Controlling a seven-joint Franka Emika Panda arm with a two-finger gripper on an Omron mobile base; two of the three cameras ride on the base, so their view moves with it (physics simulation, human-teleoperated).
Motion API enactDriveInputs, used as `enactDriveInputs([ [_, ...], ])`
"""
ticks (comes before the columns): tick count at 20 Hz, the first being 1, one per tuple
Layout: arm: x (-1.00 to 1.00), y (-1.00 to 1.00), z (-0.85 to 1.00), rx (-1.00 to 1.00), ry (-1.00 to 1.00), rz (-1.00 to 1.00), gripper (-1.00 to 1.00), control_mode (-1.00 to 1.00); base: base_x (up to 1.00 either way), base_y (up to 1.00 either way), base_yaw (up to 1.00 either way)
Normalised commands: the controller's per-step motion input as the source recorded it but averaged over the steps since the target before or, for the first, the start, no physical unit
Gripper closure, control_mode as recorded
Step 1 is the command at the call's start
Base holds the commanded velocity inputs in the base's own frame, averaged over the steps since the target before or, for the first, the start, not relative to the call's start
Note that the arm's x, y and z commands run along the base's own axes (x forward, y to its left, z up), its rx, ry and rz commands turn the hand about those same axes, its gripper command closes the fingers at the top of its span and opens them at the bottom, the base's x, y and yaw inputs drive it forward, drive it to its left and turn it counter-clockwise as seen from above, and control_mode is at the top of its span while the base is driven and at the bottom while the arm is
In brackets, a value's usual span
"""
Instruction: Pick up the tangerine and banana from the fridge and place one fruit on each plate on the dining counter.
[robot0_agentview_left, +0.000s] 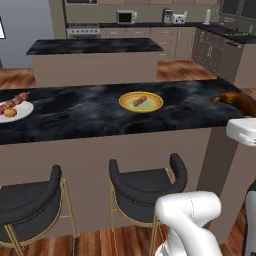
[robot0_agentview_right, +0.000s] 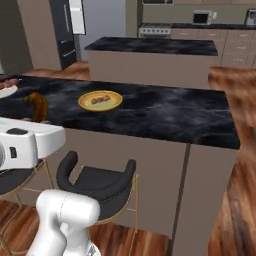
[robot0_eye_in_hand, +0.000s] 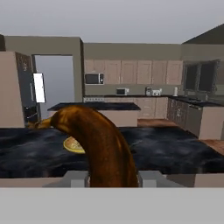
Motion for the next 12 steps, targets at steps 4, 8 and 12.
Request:
enactDriveInputs([
  [4,0.00,0.00,0.00,0.00,0.00,0.00,1.00,1.00,0.79,0.88,-0.43],
  [8,0.00,0.00,0.00,0.00,0.00,0.00,1.00,1.00,0.96,0.75,-0.31],
  [12,0.25,0.07,0.00,0.01,0.04,0.00,1.00,-1.00,0.75,0.42,-0.10],
])
